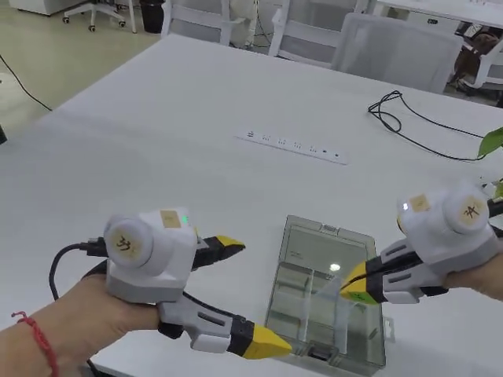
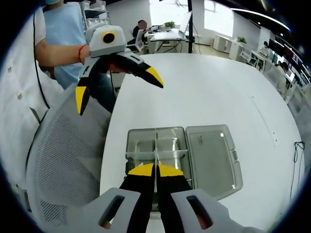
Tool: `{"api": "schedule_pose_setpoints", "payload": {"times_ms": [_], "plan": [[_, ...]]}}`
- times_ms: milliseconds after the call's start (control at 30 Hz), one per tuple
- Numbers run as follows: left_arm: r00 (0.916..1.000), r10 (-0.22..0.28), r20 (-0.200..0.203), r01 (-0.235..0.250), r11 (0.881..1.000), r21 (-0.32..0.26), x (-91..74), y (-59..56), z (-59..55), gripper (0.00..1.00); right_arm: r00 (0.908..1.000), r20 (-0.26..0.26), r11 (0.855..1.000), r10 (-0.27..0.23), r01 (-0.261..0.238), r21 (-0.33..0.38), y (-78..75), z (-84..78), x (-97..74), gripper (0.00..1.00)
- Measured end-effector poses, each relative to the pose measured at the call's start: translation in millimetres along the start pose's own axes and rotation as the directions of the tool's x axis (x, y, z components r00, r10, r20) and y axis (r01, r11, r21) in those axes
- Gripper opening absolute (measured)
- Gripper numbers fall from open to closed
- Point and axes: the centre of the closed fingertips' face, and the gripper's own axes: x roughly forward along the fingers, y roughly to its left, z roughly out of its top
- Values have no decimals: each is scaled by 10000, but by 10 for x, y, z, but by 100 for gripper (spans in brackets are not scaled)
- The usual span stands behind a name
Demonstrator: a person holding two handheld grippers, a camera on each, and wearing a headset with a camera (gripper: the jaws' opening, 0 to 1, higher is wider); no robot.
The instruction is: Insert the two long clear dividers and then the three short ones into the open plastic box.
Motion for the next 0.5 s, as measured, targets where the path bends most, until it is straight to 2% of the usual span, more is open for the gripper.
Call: {"api": "schedule_pose_setpoints", "payload": {"times_ms": [133, 333, 500], "plan": [[10000, -63, -41, 62, 10000, -59, 7, -10, -12, 97, 10000, 66, 10000, 27, -27, -44, -13, 1, 11, 2], [10000, -76, -14, 76, 9999, -65, 24, -17, -13, 97, 9999, -108, 9998, 24, -26, -178, -26, -49, 17, 2], [10000, -80, -10, 80, 9999, -113, 26, -11, -12, 97, 10000, 47, 9990, 0, 2, -456, -2, -39, 46, 2]]}}
